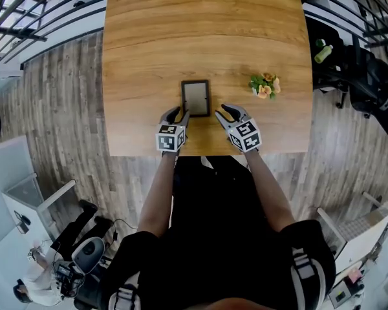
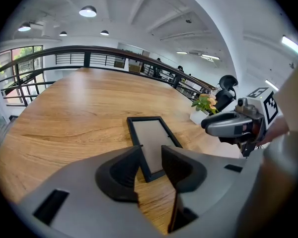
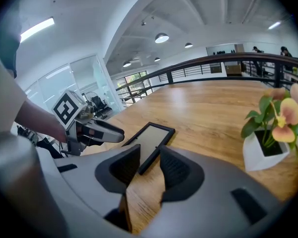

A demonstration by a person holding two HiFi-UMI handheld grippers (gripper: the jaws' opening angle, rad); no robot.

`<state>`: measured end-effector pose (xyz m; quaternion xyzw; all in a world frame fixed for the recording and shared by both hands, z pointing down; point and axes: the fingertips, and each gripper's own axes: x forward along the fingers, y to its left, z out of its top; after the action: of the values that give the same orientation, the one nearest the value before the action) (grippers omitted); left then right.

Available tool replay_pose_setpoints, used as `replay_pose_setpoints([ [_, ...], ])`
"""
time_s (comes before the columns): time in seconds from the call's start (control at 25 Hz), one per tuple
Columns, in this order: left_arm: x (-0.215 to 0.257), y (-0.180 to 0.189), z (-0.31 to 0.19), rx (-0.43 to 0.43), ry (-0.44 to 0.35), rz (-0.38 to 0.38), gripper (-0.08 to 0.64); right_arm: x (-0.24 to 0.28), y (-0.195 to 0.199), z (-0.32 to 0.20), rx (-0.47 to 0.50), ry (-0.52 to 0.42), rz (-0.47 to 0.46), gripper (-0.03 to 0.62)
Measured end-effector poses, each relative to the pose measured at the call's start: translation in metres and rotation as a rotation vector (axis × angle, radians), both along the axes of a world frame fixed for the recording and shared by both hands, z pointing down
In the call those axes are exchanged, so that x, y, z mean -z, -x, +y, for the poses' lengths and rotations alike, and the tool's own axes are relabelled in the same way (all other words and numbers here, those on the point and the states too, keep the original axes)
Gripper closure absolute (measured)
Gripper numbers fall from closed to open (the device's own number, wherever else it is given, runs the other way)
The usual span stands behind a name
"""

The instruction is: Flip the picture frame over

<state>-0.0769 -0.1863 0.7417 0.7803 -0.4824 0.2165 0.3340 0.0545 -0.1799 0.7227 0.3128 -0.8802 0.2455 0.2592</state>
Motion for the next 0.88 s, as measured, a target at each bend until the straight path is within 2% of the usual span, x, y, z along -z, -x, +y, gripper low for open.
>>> replay_pose_setpoints([
  [0.48,-0.037,0.006,-0.006,0.067,0.087,-0.01,0.411,-0.01,-0.015,0.003,-0.038,0.026,0.035,0.463],
  [0.88,-0.04,0.007,-0.007,0.103,0.108,-0.029,0.431,-0.011,-0.02,0.009,-0.053,0.031,0.041,0.469],
])
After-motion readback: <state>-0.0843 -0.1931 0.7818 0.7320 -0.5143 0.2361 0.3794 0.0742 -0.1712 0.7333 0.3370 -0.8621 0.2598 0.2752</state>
